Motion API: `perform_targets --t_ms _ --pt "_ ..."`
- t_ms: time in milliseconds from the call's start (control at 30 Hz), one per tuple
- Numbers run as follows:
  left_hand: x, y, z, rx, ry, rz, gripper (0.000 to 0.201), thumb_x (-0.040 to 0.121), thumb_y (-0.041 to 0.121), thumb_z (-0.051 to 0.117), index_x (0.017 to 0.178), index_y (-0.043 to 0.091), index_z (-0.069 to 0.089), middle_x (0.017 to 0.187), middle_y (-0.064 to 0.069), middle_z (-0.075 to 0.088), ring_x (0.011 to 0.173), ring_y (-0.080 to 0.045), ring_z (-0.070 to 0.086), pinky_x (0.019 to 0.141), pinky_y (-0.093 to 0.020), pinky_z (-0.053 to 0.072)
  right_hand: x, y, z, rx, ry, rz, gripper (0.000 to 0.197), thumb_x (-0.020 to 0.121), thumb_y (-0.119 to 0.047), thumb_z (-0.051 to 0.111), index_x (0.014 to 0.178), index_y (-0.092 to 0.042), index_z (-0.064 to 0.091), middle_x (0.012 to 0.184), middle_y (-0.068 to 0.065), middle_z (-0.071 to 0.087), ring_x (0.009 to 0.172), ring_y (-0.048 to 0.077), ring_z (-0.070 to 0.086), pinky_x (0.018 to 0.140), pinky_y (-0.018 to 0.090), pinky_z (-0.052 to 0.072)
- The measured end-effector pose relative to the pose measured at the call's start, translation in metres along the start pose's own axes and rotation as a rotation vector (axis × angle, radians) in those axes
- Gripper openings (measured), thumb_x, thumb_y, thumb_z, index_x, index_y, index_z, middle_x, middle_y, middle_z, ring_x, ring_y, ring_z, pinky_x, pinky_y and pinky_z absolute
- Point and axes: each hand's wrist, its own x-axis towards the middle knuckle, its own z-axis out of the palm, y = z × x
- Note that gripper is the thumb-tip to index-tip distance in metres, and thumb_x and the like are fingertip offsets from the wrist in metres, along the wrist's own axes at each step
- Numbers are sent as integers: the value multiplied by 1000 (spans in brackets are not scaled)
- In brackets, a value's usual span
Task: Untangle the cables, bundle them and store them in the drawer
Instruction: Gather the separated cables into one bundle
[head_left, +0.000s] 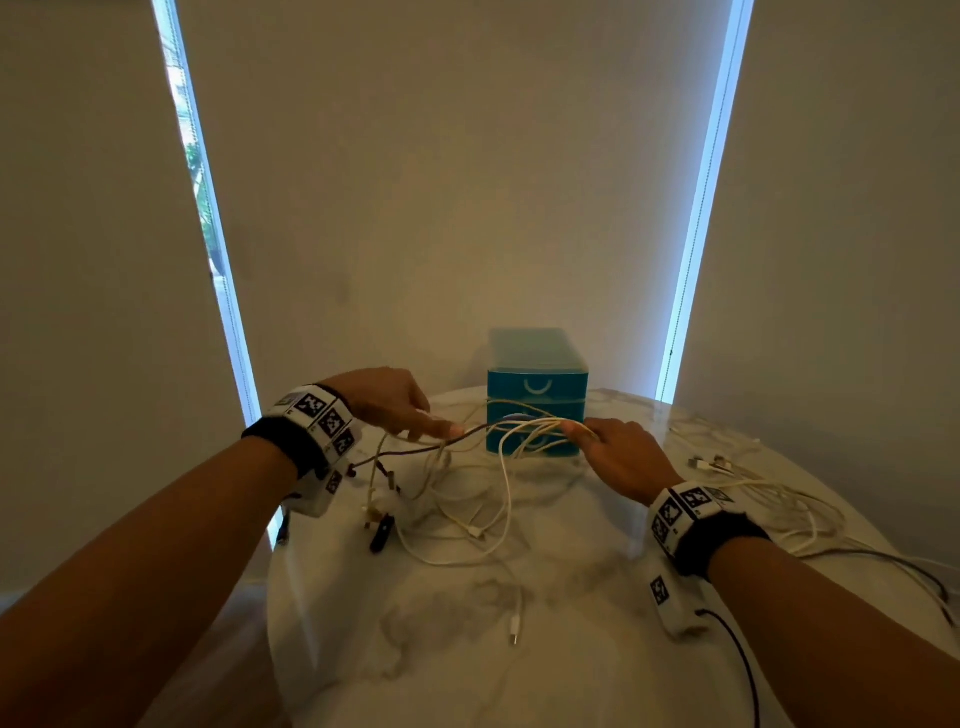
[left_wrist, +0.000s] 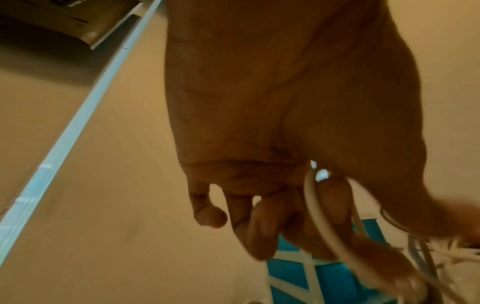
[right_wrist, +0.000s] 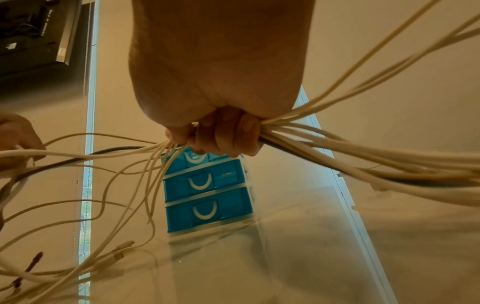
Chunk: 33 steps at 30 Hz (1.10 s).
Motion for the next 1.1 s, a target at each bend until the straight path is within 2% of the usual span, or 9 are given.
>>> perform_targets --t_ms 133,267,400,533,600,667,800,933,1100 --pt "0 -7 -9 -163 200 158 63 98 76 48 77 24 75 67 9 70 68 -9 65 79 -34 52 -4 1 5 -43 -74 38 68 105 -71 31 101 -20 76 93 6 75 84 25 68 86 44 57" --pt "9 -20 -19 -1142 727 105 45 106 47 60 89 11 79 82 -3 77 80 -14 64 83 -35 48 -11 4 11 -53 -142 62 76 104 -73 29 101 -15 77 93 10 76 84 26 69 88 44 57" --pt "13 -19 -16 -1830 729 133 33 112 31 51 106 9 74 82 1 76 74 -12 62 71 -24 53 -9 -3 12 -46 -167 61 71 105 -71 32 99 -16 77 91 8 75 85 25 69 89 45 57" --pt "0 -19 -23 -1361 324 -12 53 103 56 59 128 10 68 59 10 63 55 -10 38 59 -27 35 -10 5 10 -53 -166 89 72 104 -72 33 97 -17 79 90 7 76 82 23 69 89 45 58" --pt "-9 -23 -26 -741 32 -142 63 95 73 59 116 18 80 57 10 53 53 -10 36 57 -25 33 -10 7 9 -53 -152 82 72 105 -72 32 99 -18 80 94 8 77 84 23 70 90 44 58" --pt "-11 -25 -27 -386 5 -215 51 98 66 61 95 23 87 55 7 48 55 -13 42 57 -25 38 -12 6 10 -60 -170 79 72 104 -73 32 98 -19 80 97 8 78 86 24 70 92 45 57" --pt "-7 -30 -28 -965 531 -118 41 108 47 54 83 20 74 74 3 73 68 -6 61 72 -33 36 -14 9 17 -59 -244 118 68 104 -72 34 116 -24 81 116 9 78 103 27 71 102 46 55" --pt "0 -40 -22 -1729 723 120 29 113 35 46 119 16 68 122 1 79 105 -11 69 84 -29 51 -11 0 11 -43 -260 116 71 105 -70 33 109 -17 80 112 10 78 98 27 70 100 44 54" --pt "9 -39 -14 -1632 721 106 19 106 34 61 116 25 73 136 10 63 140 -24 48 115 -42 44 -12 2 11 -66 -281 128 65 107 -66 36 119 -19 80 120 10 77 104 26 70 100 39 53"
